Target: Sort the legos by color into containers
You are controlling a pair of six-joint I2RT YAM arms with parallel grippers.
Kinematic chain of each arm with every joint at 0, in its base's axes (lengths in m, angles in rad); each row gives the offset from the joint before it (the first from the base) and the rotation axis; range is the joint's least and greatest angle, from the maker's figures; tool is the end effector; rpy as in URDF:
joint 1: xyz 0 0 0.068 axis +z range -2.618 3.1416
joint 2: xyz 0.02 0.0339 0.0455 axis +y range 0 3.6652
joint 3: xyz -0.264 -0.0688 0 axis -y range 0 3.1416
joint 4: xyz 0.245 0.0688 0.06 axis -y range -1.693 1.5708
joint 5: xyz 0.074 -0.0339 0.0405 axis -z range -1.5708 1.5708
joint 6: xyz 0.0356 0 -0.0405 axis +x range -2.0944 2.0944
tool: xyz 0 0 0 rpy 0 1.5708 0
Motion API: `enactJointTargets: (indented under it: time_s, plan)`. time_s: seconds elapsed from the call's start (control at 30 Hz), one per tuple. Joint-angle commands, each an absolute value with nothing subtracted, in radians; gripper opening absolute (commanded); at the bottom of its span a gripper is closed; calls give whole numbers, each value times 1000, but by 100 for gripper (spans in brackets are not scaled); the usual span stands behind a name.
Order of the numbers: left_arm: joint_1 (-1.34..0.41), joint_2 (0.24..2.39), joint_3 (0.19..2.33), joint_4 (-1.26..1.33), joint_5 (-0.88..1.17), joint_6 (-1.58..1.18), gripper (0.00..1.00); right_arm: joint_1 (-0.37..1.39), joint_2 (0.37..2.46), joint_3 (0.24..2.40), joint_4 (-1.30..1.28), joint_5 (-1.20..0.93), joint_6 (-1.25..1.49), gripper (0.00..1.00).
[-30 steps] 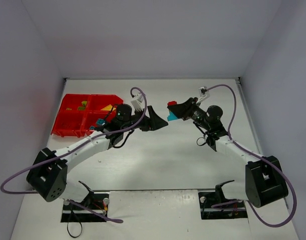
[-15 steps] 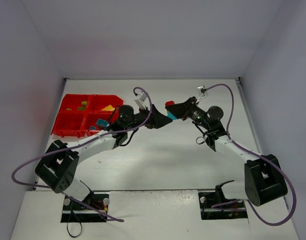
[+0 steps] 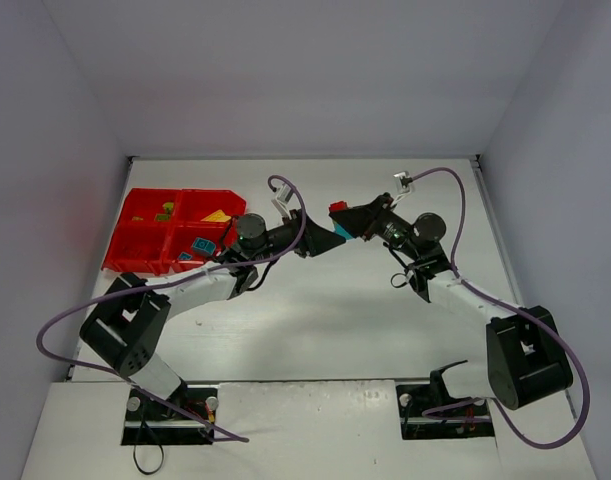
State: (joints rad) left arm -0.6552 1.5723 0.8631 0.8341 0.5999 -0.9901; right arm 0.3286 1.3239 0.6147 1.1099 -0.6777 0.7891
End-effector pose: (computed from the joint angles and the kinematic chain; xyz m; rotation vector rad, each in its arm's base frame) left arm 0.2637 -0.2280 0.2764 0.2939 1.7149 -1.7094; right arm 0.2523 0.1096 0.2952 -0.3544 1.3391 1.3442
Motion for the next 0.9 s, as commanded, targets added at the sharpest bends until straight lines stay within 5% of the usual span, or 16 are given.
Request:
enactJointTargets:
  time_s: [0.0,0.23,0.47,0.87]
  plan:
    - [-657,1569,884,1008,624,-1022,35,347,1319,627,1244,-719,805,2]
    - [-657,1565,855,1051,624,-1031,6,347,1321,635,1210,-721,782,8]
    - [-637,1494,822,929,652,-945,2,347,1290,684,1008,-718,654,23]
    - [-578,1347,922,393,703,-627,2,347,1273,772,766,-787,450,25]
